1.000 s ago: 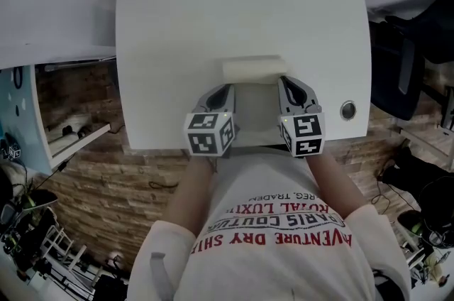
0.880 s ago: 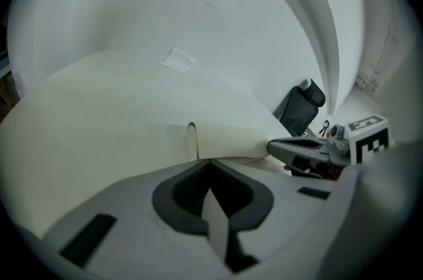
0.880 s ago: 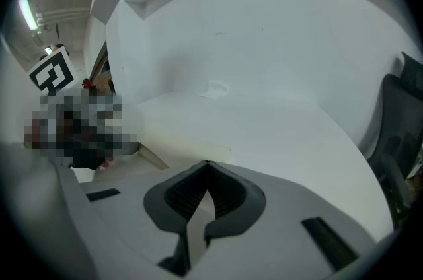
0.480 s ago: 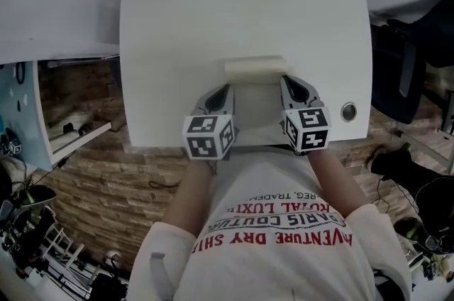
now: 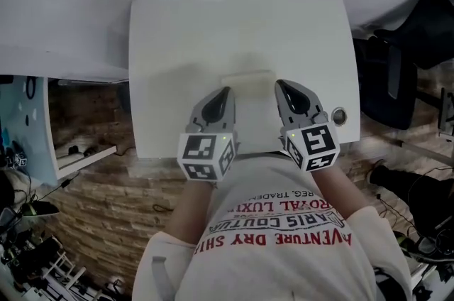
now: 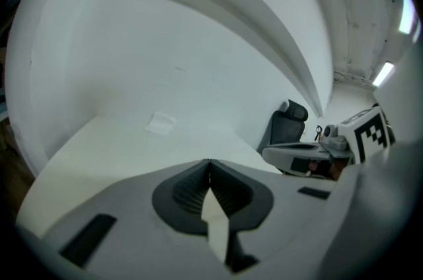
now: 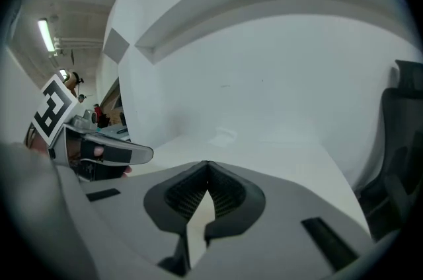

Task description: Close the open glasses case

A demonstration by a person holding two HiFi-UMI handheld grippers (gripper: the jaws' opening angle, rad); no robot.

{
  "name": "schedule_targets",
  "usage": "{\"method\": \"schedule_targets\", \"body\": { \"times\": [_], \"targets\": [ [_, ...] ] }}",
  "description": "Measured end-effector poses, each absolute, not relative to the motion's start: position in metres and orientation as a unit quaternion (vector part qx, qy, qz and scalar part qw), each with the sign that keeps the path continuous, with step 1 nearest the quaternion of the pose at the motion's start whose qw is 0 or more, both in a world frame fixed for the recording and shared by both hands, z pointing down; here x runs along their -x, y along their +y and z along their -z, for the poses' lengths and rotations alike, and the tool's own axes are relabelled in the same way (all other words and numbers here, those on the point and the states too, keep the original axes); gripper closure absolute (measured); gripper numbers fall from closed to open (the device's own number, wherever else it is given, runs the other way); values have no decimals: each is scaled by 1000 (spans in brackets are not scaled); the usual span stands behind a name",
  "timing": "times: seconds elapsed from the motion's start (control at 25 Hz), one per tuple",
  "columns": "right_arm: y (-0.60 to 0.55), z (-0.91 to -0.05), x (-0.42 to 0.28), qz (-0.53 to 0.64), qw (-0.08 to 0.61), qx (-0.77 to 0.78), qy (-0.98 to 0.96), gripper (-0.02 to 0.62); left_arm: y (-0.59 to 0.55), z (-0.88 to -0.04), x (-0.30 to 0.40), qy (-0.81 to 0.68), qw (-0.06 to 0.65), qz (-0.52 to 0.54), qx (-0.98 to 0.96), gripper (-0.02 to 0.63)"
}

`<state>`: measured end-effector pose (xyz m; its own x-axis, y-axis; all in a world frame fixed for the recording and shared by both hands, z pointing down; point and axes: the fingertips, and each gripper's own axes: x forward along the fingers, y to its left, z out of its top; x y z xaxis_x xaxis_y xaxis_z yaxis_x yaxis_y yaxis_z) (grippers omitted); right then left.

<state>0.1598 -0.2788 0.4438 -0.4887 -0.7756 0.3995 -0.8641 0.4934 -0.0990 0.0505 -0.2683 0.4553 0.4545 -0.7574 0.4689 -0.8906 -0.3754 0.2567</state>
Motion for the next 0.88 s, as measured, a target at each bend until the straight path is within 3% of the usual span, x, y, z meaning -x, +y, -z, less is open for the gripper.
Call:
{"method": "schedule_targets", "body": {
  "times": [0.32,0.88],
  "targets": [
    [-258,-374,-160,-80,99,-487,-864,583,-255,-363,-49,-528,127,-62,-837,601],
    [-240,-356,-165,-71,79,-491,-864,583,-237,-341,-51,-526,94,-55,-843,601]
  ]
}}
